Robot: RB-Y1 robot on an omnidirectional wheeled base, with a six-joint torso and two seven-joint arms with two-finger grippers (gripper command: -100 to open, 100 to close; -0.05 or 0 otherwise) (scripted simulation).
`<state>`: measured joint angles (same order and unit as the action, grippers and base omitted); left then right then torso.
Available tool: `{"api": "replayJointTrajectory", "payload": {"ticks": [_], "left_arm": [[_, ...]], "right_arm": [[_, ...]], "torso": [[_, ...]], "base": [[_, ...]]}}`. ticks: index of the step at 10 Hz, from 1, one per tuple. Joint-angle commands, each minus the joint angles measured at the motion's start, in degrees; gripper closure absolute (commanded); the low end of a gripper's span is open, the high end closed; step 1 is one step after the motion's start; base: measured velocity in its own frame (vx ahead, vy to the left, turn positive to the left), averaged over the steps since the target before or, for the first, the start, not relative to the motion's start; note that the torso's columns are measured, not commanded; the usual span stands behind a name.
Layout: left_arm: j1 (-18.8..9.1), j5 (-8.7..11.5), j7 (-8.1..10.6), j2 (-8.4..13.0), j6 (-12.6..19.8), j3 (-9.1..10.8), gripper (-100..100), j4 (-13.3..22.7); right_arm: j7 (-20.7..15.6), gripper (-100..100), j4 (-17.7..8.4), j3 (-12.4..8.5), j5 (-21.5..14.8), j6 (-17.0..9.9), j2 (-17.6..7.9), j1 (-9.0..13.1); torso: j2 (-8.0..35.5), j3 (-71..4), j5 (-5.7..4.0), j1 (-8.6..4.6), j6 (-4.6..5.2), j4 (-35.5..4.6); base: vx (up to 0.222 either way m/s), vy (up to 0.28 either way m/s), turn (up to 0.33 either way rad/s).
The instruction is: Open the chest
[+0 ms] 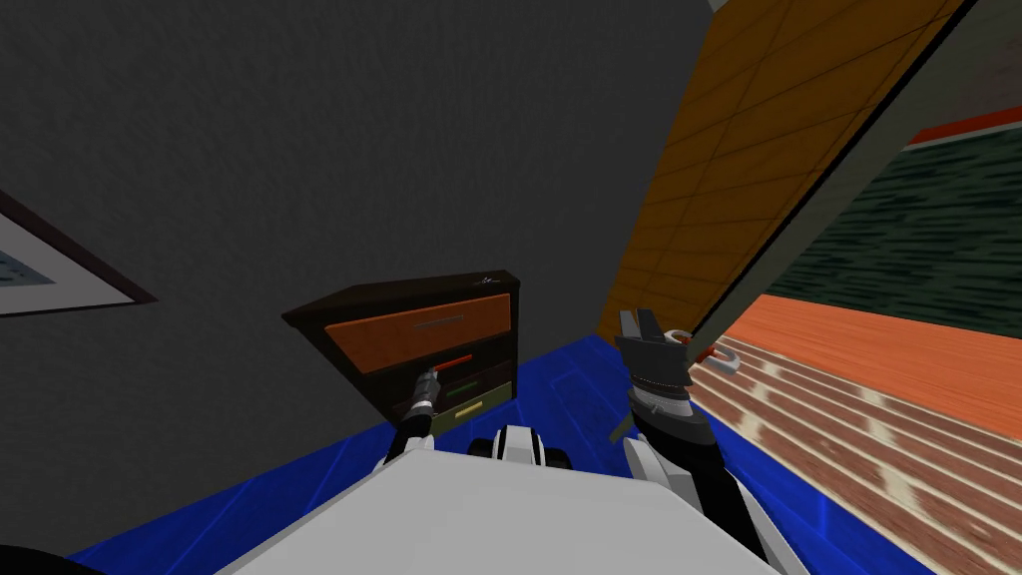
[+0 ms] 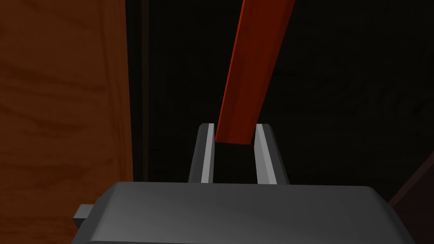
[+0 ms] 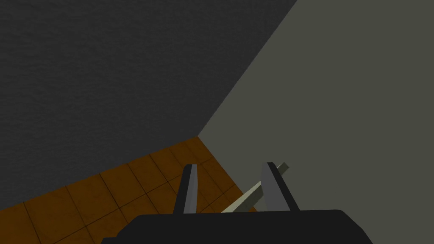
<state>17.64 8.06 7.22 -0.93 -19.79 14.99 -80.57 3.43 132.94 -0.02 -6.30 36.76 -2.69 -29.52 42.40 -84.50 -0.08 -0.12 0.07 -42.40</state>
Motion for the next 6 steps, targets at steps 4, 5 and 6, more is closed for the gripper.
{"api": "replayJointTrajectory", "payload": {"ticks": [4,5,6], "left_arm": [[2.2,-0.1,0.75,0.2,0.4,-1.36,100,-3.0],[2.5,-0.1,0.84,0.2,0.6,-1.54,100,-3.7],[2.6,0.0,0.8,0.2,0.6,-1.37,100,-3.0]], "right_arm": [[0.0,0,0.0,0.0,0.0,0.0,0.0,0.0],[0.0,0,0.0,0.0,0.0,0.0,0.0,0.0],[0.0,0,0.0,0.0,0.0,0.0,0.0,0.0]], "torso": [[0.3,0.2,0.01,-0.15,0.05,-0.1],[0.2,0.1,-0.07,-0.14,0.01,-0.1],[0.2,0.1,-0.13,-0.24,-0.02,-0.1]], "base": [[-0.1,-0.048,-0.002],[-0.173,-0.072,-0.019],[-0.083,-0.036,-0.004]]}}
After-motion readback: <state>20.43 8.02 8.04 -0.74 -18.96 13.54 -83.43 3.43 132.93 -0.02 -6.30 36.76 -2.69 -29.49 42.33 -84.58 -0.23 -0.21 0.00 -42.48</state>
